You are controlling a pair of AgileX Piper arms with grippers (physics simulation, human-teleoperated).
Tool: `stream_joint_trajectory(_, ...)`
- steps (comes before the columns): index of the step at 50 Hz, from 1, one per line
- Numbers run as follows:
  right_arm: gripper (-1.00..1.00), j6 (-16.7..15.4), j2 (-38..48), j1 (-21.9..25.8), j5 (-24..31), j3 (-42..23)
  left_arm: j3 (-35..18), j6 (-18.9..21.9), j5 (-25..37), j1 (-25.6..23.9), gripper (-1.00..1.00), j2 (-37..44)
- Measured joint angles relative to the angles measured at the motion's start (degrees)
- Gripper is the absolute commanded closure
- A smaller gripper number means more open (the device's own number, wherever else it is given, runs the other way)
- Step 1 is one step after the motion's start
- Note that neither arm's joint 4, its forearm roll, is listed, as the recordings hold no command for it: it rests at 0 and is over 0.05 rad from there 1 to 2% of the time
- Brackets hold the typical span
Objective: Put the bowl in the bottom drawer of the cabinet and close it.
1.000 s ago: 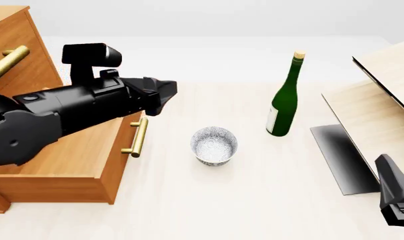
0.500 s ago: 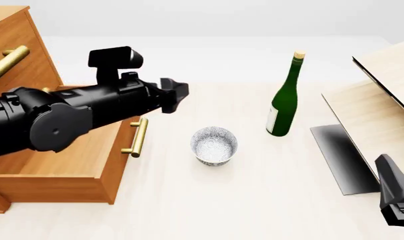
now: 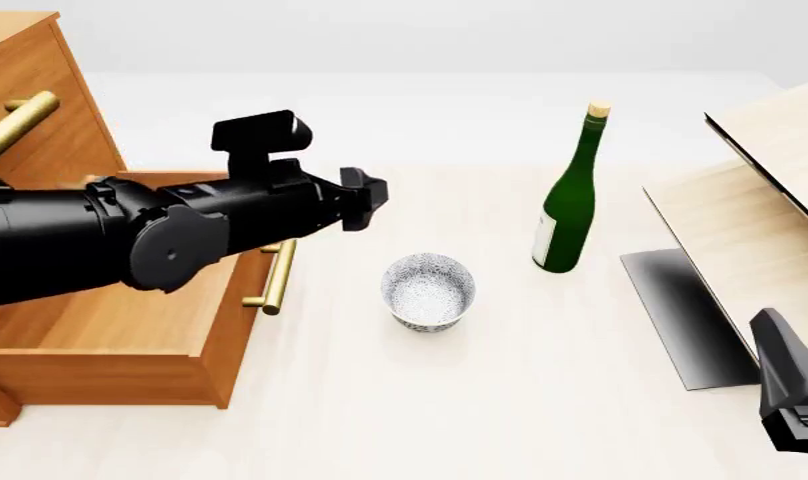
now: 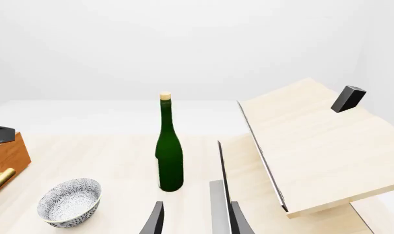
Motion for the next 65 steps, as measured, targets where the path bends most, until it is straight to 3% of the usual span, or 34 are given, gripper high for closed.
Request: stream_joint_trajectory(65, -1.0, 0.0, 0.0, 0.0, 0.0, 0.0, -4.69, -9.4, -2.84, -0.81, -1.0, 18.16)
